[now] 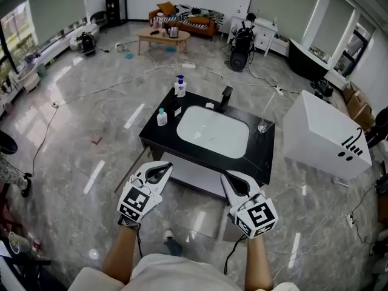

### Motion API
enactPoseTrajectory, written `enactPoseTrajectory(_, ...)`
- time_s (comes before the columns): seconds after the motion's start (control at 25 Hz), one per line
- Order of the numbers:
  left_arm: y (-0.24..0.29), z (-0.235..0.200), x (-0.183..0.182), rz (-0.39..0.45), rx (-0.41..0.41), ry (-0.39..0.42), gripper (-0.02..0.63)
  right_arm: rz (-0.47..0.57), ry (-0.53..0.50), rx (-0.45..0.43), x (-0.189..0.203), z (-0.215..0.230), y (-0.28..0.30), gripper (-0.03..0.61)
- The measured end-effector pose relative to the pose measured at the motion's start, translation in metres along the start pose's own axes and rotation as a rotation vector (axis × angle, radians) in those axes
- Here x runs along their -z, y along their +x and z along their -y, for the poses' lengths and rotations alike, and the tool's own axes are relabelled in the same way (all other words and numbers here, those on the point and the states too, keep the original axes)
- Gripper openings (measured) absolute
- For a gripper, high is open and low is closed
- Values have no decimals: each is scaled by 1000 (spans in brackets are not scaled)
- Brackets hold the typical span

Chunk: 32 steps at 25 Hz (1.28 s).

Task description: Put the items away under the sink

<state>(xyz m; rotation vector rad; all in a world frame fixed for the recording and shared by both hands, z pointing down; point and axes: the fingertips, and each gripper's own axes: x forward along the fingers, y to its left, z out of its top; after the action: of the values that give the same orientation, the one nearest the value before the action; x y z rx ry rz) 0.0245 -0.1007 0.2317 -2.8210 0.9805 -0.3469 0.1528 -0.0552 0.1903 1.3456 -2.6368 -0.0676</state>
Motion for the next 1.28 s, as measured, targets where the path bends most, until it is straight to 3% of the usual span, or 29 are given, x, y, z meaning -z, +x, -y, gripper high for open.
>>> enactPoseTrajectory(0.68, 47, -101, 38, -34, 16, -25, -2, -11, 86, 51, 13, 49, 111, 8)
enactPoseTrajectory(1.28, 54, -183, 55, -20, -63, -55, 8, -26, 53, 62, 9, 51, 174, 8)
